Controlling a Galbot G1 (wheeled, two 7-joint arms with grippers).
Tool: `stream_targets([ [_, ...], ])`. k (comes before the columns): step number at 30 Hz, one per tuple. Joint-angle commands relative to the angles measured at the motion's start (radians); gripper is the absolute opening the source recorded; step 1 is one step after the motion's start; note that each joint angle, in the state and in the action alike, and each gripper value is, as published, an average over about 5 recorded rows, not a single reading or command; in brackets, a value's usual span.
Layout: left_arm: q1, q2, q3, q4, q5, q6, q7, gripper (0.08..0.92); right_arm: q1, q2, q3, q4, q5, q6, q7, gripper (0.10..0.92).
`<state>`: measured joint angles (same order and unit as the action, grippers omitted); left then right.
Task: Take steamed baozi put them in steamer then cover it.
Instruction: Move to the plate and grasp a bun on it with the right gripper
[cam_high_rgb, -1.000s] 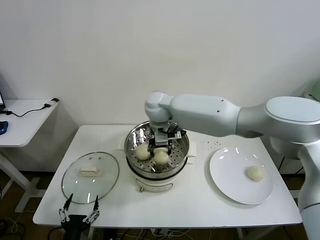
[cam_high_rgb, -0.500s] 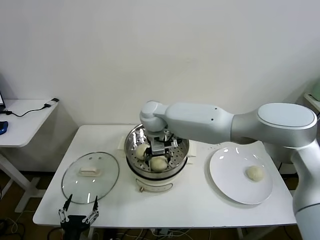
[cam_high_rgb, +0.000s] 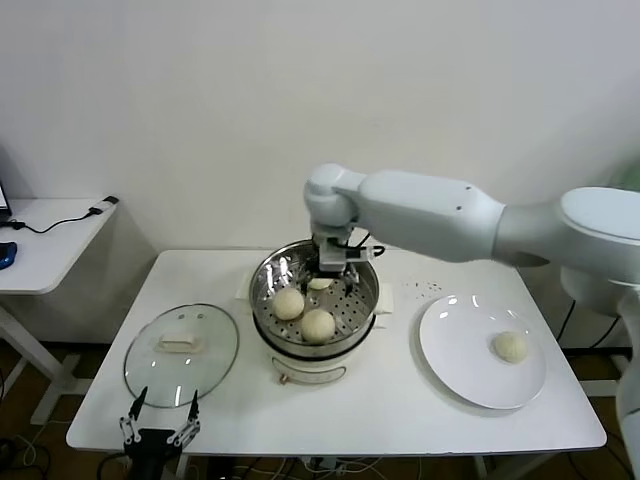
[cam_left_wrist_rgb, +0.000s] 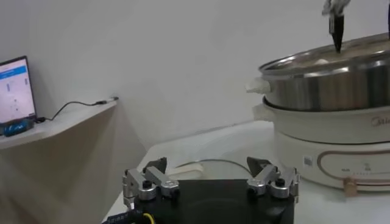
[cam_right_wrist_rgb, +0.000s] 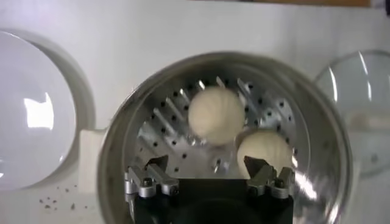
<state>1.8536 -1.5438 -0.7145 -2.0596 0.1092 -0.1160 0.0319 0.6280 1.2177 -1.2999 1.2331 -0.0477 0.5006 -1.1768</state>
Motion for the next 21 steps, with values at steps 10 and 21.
stream_targets([
  [10,-0.004,0.001,0.005,0.002,0.001,-0.002,0.001,0.823,-0.059,-0.65,0.021,0.052,0.268,-0.752,0.142,0.823],
  [21,-0.004,-0.001,0.013,0.003,0.014,0.0,0.001,0.823,-0.555,-0.808,0.384,-0.015,0.038,-0.698,0.063,0.823],
])
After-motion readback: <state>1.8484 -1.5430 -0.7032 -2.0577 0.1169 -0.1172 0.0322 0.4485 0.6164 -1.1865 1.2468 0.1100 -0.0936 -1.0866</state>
